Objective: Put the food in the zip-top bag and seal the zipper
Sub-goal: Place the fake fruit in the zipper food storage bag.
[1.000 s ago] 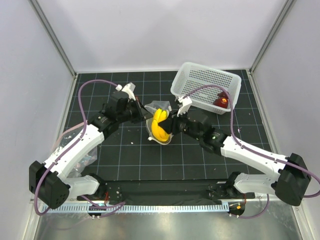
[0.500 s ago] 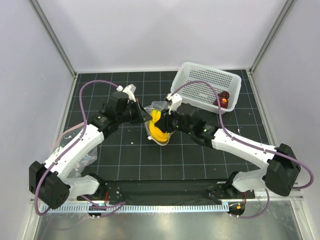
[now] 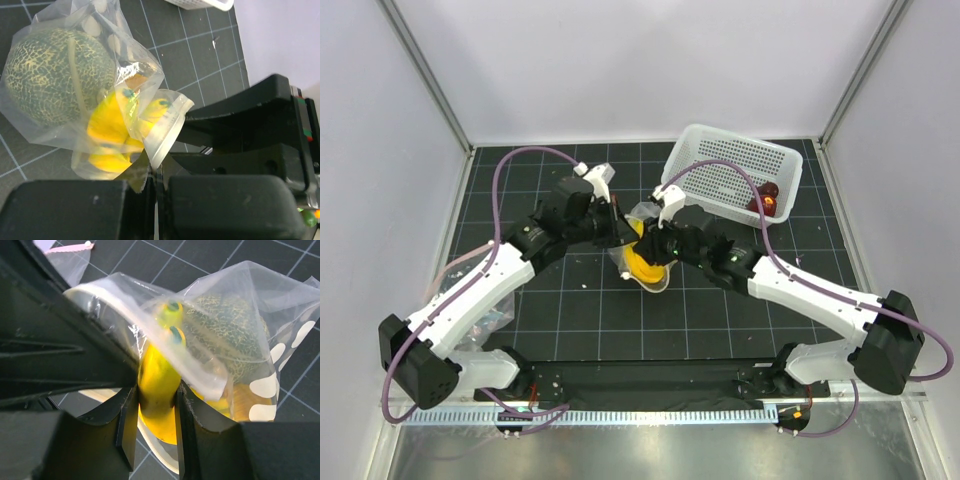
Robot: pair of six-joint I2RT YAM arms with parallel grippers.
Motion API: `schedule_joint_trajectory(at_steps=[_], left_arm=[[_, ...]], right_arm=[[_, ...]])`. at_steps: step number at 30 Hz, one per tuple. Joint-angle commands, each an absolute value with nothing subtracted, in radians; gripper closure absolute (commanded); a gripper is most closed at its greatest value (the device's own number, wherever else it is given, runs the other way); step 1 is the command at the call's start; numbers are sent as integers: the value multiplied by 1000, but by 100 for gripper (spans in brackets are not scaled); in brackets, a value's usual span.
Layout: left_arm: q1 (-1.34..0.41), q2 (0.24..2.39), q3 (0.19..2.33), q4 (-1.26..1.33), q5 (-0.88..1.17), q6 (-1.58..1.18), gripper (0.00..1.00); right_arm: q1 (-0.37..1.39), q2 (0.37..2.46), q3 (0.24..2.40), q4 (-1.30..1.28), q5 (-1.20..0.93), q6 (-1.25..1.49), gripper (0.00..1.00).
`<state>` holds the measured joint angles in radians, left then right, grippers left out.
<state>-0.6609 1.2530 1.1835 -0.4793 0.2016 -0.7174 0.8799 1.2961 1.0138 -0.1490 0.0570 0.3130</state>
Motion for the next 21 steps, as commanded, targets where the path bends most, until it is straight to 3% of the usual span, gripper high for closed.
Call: schedule_joint_trajectory(at_steps=[1, 8, 14, 16, 17, 18, 19, 21], left_arm=[[-692, 1250, 1243, -453, 262, -693, 100], [-709, 1230, 1241, -474, 259, -660, 100], [-709, 1229, 1230, -474, 267, -661, 100], [-710, 1232, 1226, -460, 284, -675, 100], [-709, 1238, 1223, -457, 304, -681, 100], [-709, 1241, 1221, -453, 311, -684, 100], [-707, 1244, 1220, -445, 317, -687, 100], [-703, 1249, 1216, -445, 311, -696, 100]], right_arm=[[882, 1282, 1052, -186, 92, 330, 90], [831, 1299, 1114, -267, -112, 449, 92], [706, 1295, 1048, -178, -250, 502, 89], [698, 1327, 1060, -199, -221, 476, 79], [698, 1342, 1075, -215, -165, 456, 53], [698, 1342, 1078, -227, -132, 456, 53], [698, 1338, 1077, -230, -112, 448, 34], [698, 1321, 1066, -236, -60, 437, 28]])
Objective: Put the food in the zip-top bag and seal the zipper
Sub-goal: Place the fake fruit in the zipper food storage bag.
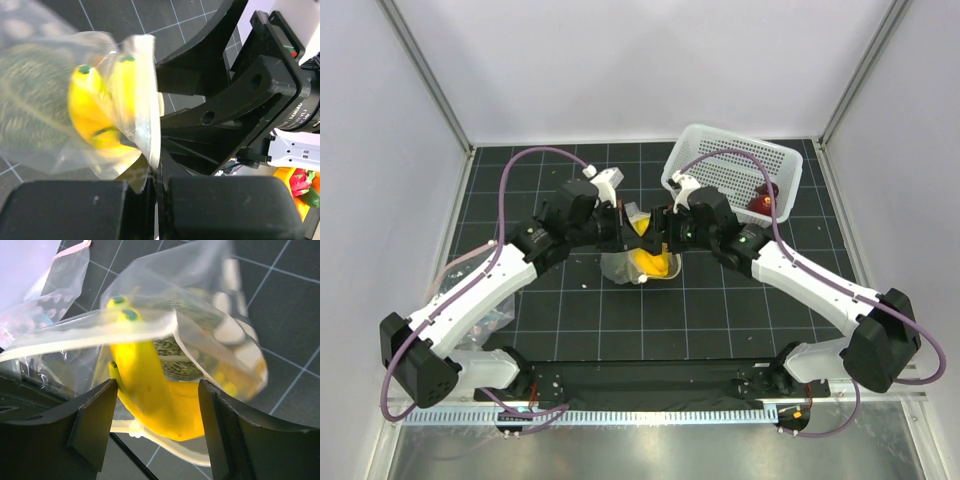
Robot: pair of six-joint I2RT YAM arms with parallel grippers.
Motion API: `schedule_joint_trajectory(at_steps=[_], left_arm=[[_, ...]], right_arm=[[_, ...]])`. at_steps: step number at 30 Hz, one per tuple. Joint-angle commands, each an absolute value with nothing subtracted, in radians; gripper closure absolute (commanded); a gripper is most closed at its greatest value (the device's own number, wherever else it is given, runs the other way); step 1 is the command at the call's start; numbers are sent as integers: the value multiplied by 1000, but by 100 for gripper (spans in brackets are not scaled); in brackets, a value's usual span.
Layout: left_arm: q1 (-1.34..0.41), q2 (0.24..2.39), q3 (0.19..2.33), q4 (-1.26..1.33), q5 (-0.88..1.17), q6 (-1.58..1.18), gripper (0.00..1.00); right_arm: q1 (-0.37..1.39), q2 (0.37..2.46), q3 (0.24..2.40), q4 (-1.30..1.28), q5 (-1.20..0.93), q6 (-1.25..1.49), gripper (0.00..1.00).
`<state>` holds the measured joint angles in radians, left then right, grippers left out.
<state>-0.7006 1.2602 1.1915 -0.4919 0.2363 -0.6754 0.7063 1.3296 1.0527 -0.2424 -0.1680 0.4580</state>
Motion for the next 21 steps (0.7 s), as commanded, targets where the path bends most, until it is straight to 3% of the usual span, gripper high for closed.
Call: schedule_joint_trajectory(at_steps=[1, 6, 15, 21], left_arm=[[-696, 1249, 1212, -437, 311, -701, 100], [-638, 1241, 1174, -399, 341, -744, 100], [-572, 1206, 1121, -353, 328, -781, 100], [-554, 1190, 1106, -351, 311, -784, 100]], right_arm=[[698, 1295, 1063, -245, -51, 433, 28], [698, 1224, 1052, -276, -5, 416, 32], [782, 1180, 1072, -316, -84, 273, 28], [932, 1173, 1068, -324, 87, 219, 30]])
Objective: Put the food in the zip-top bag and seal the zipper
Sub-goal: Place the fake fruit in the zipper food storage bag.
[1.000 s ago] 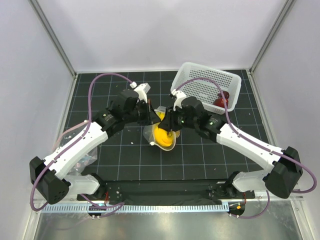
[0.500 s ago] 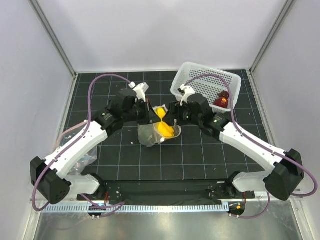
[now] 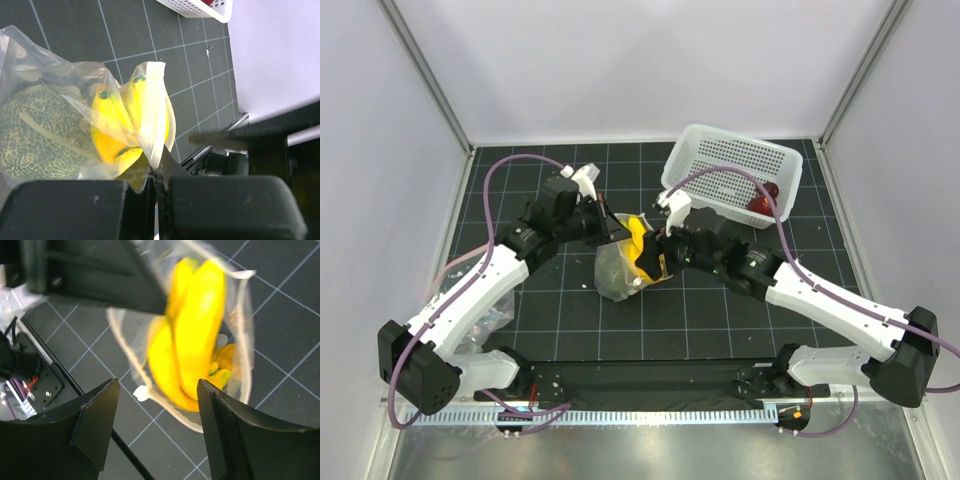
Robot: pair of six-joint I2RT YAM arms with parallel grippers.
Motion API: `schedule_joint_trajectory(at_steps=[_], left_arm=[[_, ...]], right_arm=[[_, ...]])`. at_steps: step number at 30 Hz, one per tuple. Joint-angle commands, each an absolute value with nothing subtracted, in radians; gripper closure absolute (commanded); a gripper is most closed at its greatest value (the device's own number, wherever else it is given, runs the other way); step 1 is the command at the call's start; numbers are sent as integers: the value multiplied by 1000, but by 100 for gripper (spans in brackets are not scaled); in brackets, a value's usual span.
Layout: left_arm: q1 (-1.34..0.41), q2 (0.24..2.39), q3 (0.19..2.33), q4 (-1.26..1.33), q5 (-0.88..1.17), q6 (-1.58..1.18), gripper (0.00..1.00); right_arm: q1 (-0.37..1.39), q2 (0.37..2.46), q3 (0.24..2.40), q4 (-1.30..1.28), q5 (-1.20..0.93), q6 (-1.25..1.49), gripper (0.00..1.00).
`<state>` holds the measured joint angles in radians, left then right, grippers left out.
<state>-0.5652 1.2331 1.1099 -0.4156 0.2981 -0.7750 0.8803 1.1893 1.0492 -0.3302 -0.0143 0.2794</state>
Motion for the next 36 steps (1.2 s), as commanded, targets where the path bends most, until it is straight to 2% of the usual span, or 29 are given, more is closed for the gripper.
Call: schedule_joint_trajectory(at_steps=[1, 8, 11, 16, 21, 33, 36], left_arm=[[-552, 1189, 1104, -350, 310, -784, 100], [-551, 1187, 1085, -334, 321, -793, 100], [-551, 1181, 1083, -334, 333, -793, 100], [-551, 1175, 1080, -334, 341, -795, 100], [-551, 1184, 1080, -328, 351, -799, 100], [-551, 1190, 1080, -327, 359, -801, 100], [-551, 1192, 1080, -325, 364, -804, 100]], right_arm=[[952, 1177, 1066, -322, 119, 218, 31], [1071, 1275, 1054, -308, 472, 187, 36], [1072, 1293, 1048, -291, 508, 172, 36], [1074, 1301, 1031, -262, 525, 157, 35], [1078, 1333, 1022, -232, 472, 146, 27], [1101, 1397, 1009, -166, 365, 95, 23], [1101, 1405, 986, -118, 394, 103, 23]])
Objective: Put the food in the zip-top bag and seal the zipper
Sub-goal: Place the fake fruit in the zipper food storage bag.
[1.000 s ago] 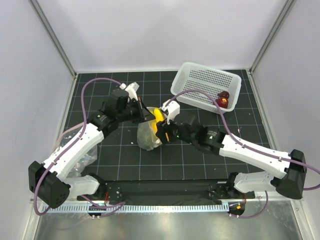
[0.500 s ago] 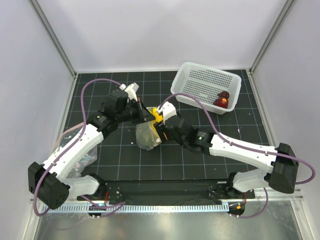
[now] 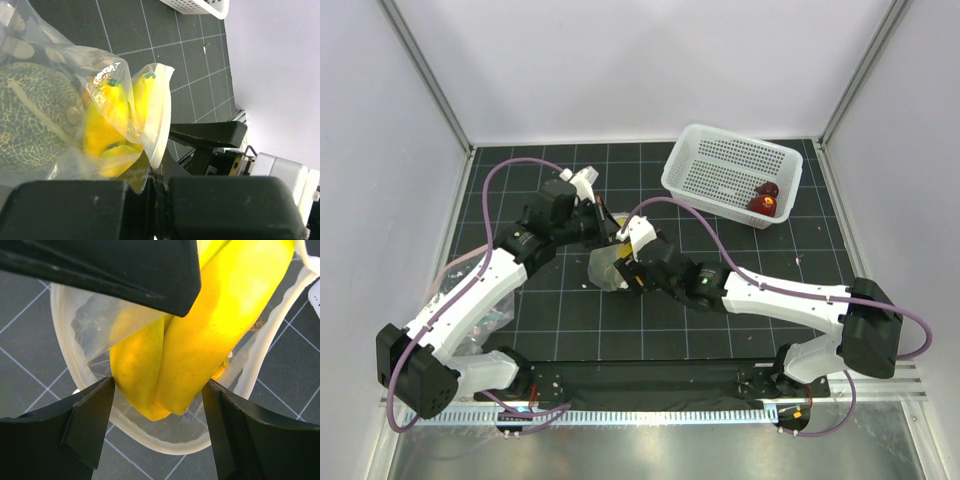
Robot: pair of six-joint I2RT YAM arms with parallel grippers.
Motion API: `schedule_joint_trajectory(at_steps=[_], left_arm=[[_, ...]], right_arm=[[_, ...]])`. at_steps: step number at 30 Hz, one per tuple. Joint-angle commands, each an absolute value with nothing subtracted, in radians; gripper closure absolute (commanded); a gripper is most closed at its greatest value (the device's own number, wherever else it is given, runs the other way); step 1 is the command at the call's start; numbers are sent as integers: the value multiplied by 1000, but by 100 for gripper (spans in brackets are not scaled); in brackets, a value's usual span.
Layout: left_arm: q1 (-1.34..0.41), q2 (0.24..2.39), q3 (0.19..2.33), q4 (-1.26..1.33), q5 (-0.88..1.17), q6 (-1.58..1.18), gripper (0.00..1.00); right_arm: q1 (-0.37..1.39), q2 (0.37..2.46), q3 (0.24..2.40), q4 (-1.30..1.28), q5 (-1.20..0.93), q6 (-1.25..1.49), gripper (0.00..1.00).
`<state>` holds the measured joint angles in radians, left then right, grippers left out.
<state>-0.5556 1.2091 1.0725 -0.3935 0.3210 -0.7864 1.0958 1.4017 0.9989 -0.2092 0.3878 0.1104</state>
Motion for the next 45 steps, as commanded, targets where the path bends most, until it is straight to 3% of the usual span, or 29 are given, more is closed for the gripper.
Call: schedule_joint_trajectory(at_steps=[1, 7, 10, 13, 19, 23, 26, 31, 35, 36, 37, 39, 45], left_arm=[[-551, 1190, 1080, -325, 365, -804, 100], [-549, 1189, 1078, -325, 368, -805, 100], [-549, 1196, 1078, -319, 380, -810, 100], [-549, 1204, 1078, -314, 399, -808, 100], [-551, 1210, 1091, -318, 431, -769, 100], [-557, 1212, 1097, -319, 451, -759, 100], [-572, 1216, 1106, -321, 469, -759, 100], [-603, 1244, 1129, -316, 525, -753, 100], [-609, 1244, 1134, -321, 520, -741, 100], [-611, 1243, 1134, -319, 517, -741, 100], [-611, 1241, 1134, -321, 517, -744, 100], [-611, 1238, 1134, -321, 512, -744, 100], [-611, 1229, 1123, -293, 543, -761, 100]], right_arm=[[1101, 1411, 985, -115, 414, 109, 23], [1101, 1407, 910, 23, 572, 136, 21], [1100, 1410, 897, 63, 600, 127, 27], [1101, 1393, 916, 45, 533, 104, 53], [1060, 1324, 962, -77, 206, 110, 82], [953, 1283, 959, -101, -45, 188, 96], [829, 1281, 950, -68, -303, 259, 99], [778, 1351, 1023, -129, -515, 270, 99], [778, 1338, 1046, -216, -465, 249, 99], [778, 1333, 1042, -219, -442, 247, 95], [778, 1321, 1032, -221, -404, 248, 78], [778, 1319, 1017, -192, -403, 256, 64], [778, 1321, 974, -86, -425, 298, 55]])
